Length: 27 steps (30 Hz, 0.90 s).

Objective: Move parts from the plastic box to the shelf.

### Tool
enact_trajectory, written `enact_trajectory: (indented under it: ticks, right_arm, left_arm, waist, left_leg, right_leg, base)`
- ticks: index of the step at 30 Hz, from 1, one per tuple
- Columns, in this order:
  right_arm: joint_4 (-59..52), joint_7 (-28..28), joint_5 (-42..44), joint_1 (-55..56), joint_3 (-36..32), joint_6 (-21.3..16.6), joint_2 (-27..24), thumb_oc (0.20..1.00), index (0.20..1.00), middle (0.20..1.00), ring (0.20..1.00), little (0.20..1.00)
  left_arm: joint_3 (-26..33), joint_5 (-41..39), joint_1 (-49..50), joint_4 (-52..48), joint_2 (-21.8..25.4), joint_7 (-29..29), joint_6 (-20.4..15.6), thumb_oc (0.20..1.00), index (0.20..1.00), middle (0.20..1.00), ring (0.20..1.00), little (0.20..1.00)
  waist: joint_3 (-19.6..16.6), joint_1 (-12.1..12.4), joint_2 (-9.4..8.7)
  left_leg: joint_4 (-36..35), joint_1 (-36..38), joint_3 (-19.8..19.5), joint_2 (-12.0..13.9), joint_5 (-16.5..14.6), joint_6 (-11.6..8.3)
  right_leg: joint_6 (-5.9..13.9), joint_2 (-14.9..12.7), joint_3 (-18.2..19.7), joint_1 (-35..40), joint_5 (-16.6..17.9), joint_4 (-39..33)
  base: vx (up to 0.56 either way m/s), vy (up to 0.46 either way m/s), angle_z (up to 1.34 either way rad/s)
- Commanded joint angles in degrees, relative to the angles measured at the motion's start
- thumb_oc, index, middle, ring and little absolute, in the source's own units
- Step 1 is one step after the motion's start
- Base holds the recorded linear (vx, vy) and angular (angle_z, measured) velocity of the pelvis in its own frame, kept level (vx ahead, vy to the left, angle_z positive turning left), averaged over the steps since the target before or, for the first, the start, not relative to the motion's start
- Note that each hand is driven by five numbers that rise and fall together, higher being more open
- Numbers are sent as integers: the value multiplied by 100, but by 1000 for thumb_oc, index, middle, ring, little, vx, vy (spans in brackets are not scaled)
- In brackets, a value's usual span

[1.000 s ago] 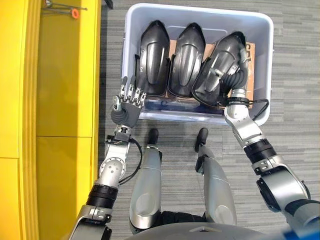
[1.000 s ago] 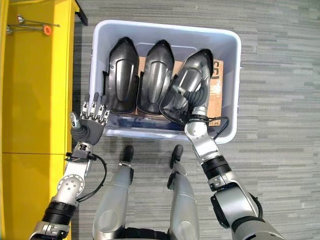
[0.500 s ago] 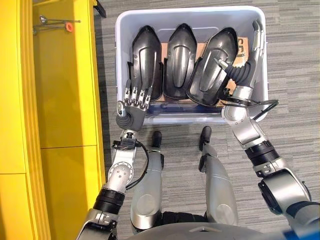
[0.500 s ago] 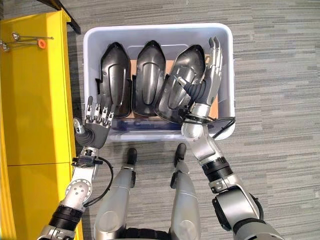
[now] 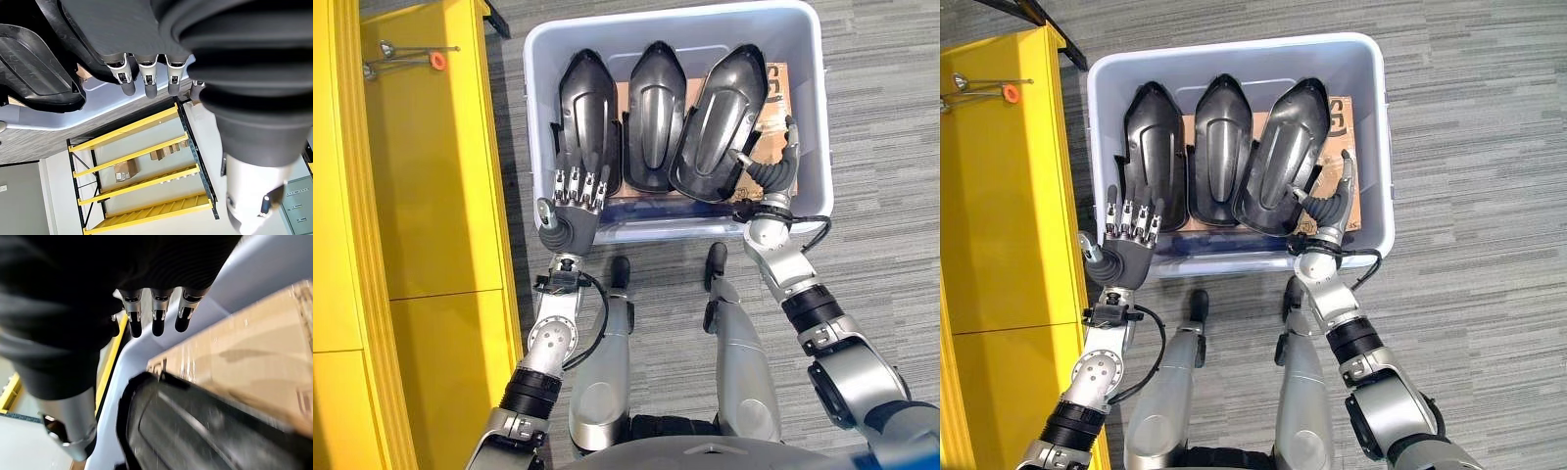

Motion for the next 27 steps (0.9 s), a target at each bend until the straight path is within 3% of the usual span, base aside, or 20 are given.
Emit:
enact_trajectory:
  ticks: [1, 3, 8, 11, 16, 19, 21, 23, 25, 27]
  right_arm:
    - [-186, 78, 298, -292, -52, -57, -94, 1000, 1000, 1000, 1000, 1000]
    - [276, 270, 862, -429, -79, -119, 53, 1000, 1000, 1000, 1000, 1000]
    - [768, 390, 1329, -622, -159, -35, 37, 1000, 1000, 1000, 1000, 1000]
    - [1185, -281, 1332, -836, -331, -266, 45, 1000, 1000, 1000, 1000, 1000]
    - [1182, -387, 1121, -780, -291, -183, 97, 1000, 1000, 1000, 1000, 1000]
    - [1266, -749, 1244, -753, -254, -184, 109, 1000, 1000, 1000, 1000, 1000]
    - [1306, -584, 1275, -728, -263, -125, 109, 1000, 1000, 1000, 1000, 1000]
    - [1376, -419, 1215, -725, -161, 115, 139, 1000, 1000, 1000, 1000, 1000]
    - [1531, -62, 1104, -802, -39, 637, 108, 1000, 1000, 1000, 1000, 1000]
    - [1822, 12, 1426, -873, 155, 907, 108, 1000, 1000, 1000, 1000, 1000]
  left_arm:
    - [-79, 113, 26, -781, -75, -198, -19, 1000, 1000, 1000, 1000, 1000]
    - [-168, 302, -45, -700, -101, -47, 155, 1000, 1000, 1000, 1000, 1000]
    - [-182, 169, -22, -600, -117, -103, 202, 1000, 1000, 1000, 1000, 1000]
    - [-229, 125, -59, -558, -115, -127, 209, 1000, 1000, 1000, 1000, 1000]
    - [-385, 87, -42, -541, -151, -165, 53, 1000, 1000, 1000, 1000, 1000]
    - [-458, 40, -33, -488, -140, -268, -38, 1000, 1000, 1000, 1000, 1000]
    - [-504, 22, -31, -476, -134, -295, -91, 1000, 1000, 1000, 1000, 1000]
    - [-560, -3, -37, -470, -138, -335, -145, 1000, 1000, 1000, 1000, 1000]
    - [-560, -54, -80, -444, -117, -313, -151, 1000, 1000, 1000, 1000, 1000]
    - [-566, -90, -108, -396, -106, -329, -143, 1000, 1000, 1000, 1000, 1000]
  waist:
    - [-212, 75, 356]
    - [-212, 128, 404]
    - [-212, 175, 565]
    - [-212, 216, 606]
    - [-212, 181, 645]
    - [-212, 170, 628]
    - [-212, 156, 630]
    - [-212, 154, 633]
    - [-212, 166, 617]
    - [-212, 198, 598]
  left_leg:
    - [-720, -150, -346, -93, 633, 369]
    - [-578, -365, -389, -122, 633, 380]
    - [-449, -497, -439, -206, 644, 402]
    - [-363, -652, -448, -228, 641, 416]
    - [-333, -804, -417, -247, 644, 429]
    - [-283, -906, -375, -229, 631, 440]
    - [-265, -937, -349, -227, 622, 442]
    - [-230, -986, -330, -222, 617, 445]
    - [-204, -1015, -324, -212, 624, 434]
    - [-177, -1043, -319, -196, 629, 425]
  right_leg:
    - [-9, 66, -215, -16, -1257, 1221]
    - [-35, 84, -256, -205, -1351, 1478]
    - [-70, 69, -260, -330, -1442, 1702]
    - [-88, 79, -268, -465, -1467, 1809]
    - [-90, 93, -215, -594, -1439, 1790]
    - [-93, 84, -218, -673, -1419, 1799]
    - [-97, 91, -211, -695, -1415, 1789]
    - [-109, 89, -214, -727, -1414, 1801]
    - [-111, 85, -226, -741, -1410, 1813]
    - [-124, 89, -240, -753, -1413, 1834]
  base:
    - [0, 0, 0]
    - [9, -3, 5]
    - [21, 35, 3]
    - [9, 30, 3]
    - [4, 52, 3]
    - [0, 0, 0]
    - [-1, 12, -2]
    - [-6, 21, -4]
    - [0, 0, 0]
    - [-1, 2, 2]
